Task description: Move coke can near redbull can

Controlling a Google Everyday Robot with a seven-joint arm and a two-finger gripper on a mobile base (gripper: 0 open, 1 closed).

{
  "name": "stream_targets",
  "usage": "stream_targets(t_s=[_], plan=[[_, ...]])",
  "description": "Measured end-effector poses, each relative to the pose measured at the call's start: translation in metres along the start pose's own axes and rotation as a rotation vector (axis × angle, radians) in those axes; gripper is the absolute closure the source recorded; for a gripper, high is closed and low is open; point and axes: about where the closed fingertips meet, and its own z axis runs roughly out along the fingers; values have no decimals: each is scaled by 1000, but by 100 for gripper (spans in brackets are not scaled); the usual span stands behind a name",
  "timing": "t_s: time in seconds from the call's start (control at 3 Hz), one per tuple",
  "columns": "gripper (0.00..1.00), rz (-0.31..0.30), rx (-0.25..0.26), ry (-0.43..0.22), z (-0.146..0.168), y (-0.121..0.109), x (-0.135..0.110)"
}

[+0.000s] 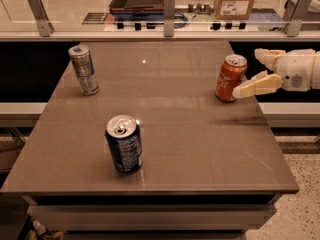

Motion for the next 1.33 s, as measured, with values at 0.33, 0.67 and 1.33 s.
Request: stream_targets(t_s=[0.33,0.67,1.33], plan=[[0,16,-19,-10,9,-3,-1],[0,15,-33,-35,18,-2,-5],[0,18,-62,-103,33,2,-10]])
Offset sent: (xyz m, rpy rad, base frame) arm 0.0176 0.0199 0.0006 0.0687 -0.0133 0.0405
